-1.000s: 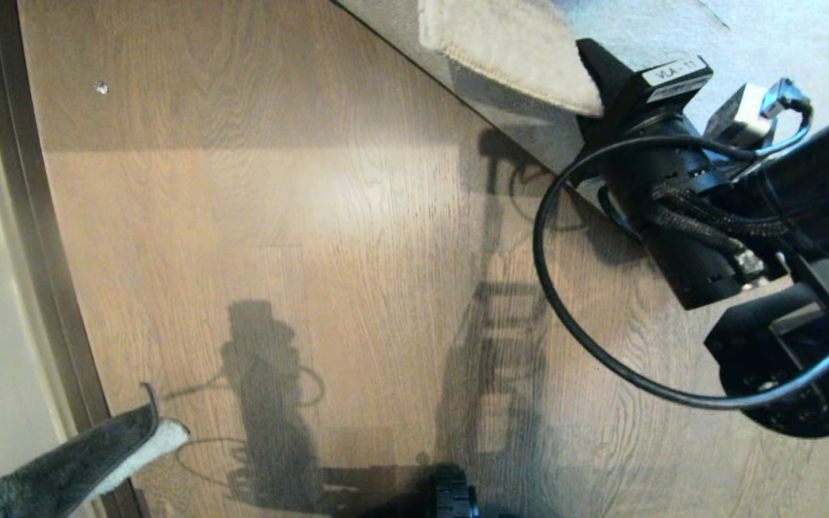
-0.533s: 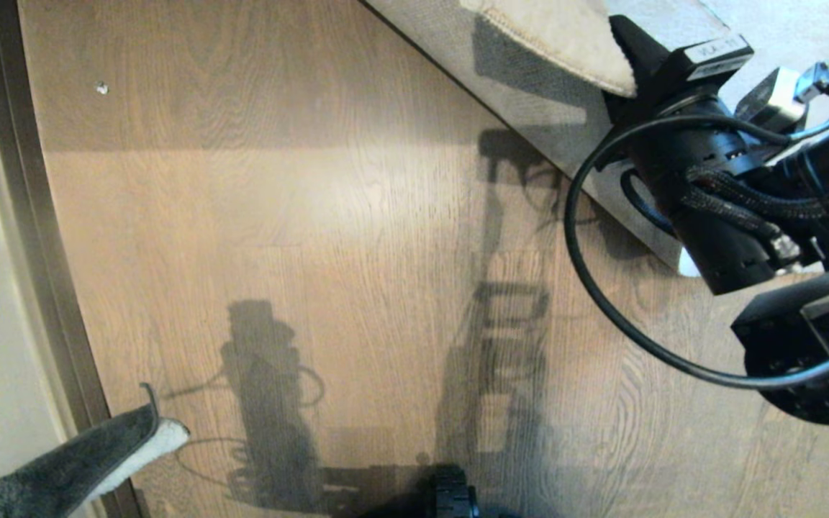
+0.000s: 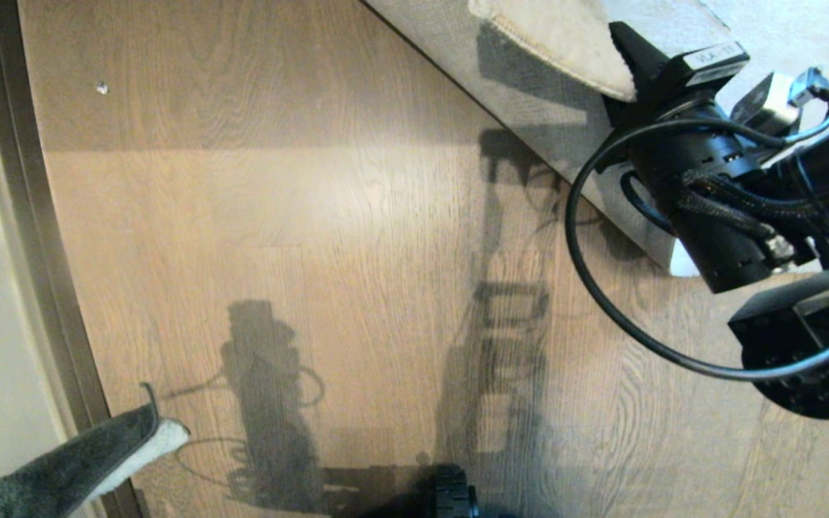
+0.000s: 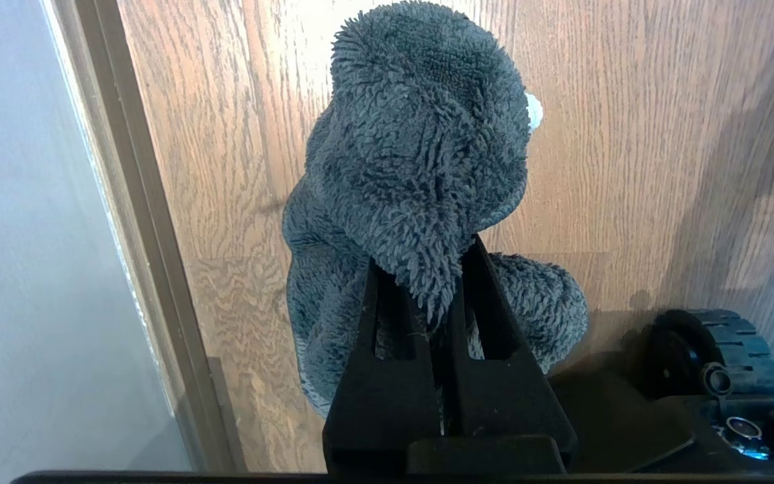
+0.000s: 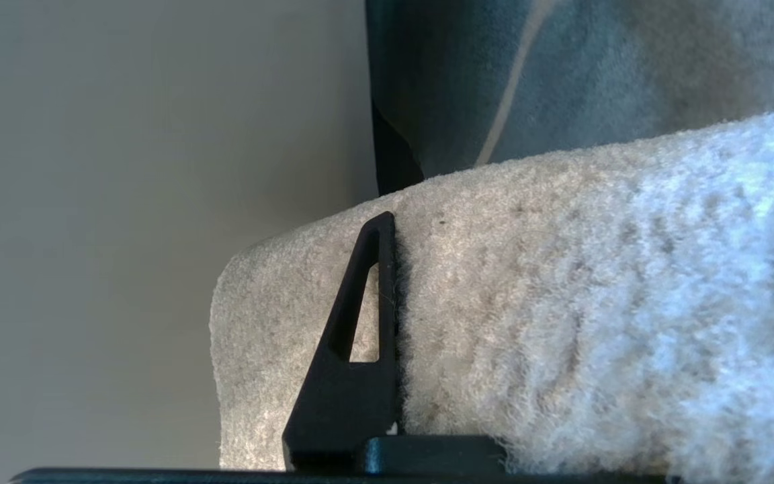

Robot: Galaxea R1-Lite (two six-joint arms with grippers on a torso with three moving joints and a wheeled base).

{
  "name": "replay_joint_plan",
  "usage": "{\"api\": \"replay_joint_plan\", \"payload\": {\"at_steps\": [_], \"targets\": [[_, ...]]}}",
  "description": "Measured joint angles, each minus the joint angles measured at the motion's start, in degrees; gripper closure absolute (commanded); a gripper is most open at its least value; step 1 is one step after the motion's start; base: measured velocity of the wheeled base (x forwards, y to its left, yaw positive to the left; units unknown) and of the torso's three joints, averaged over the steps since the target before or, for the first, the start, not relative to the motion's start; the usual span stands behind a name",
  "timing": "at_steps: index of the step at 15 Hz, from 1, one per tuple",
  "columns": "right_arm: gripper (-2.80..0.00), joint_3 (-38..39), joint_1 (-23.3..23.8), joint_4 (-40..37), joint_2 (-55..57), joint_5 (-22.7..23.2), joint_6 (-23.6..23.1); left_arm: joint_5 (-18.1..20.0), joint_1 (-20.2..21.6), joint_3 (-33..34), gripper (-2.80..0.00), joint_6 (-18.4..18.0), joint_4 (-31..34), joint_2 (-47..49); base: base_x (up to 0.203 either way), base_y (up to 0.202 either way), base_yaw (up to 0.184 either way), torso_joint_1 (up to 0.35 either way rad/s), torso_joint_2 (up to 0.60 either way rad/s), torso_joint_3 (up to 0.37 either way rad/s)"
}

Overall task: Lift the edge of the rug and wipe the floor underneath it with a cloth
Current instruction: Lift up the carpet

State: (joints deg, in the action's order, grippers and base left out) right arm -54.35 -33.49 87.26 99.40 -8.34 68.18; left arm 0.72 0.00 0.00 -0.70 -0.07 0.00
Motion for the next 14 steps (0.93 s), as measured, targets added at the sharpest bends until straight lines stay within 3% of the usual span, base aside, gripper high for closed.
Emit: {"api": "replay_joint_plan", "payload": {"at_steps": [3, 7, 14], "targets": [[0.00, 0.0, 0.2, 0.0, 0.8, 1.1, 0.6, 0.2, 0.0, 0.0, 0.00, -0.5, 0.0, 0.0, 0.000, 0.000, 0.000, 0.000, 0.00, 0.000], [0.00, -0.5, 0.8, 0.0, 1.8, 1.7, 0.6, 0.5, 0.0, 0.0, 0.00, -5.0, -0.2, 0.0, 0.000, 0.000, 0.000, 0.000, 0.00, 0.000], [0.00, -0.6, 2.7, 0.0, 2.1, 4.7, 0.6, 1.0, -0.1, 0.0, 0.00, -5.8, -0.3, 0.0, 0.000, 0.000, 0.000, 0.000, 0.00, 0.000]]}}
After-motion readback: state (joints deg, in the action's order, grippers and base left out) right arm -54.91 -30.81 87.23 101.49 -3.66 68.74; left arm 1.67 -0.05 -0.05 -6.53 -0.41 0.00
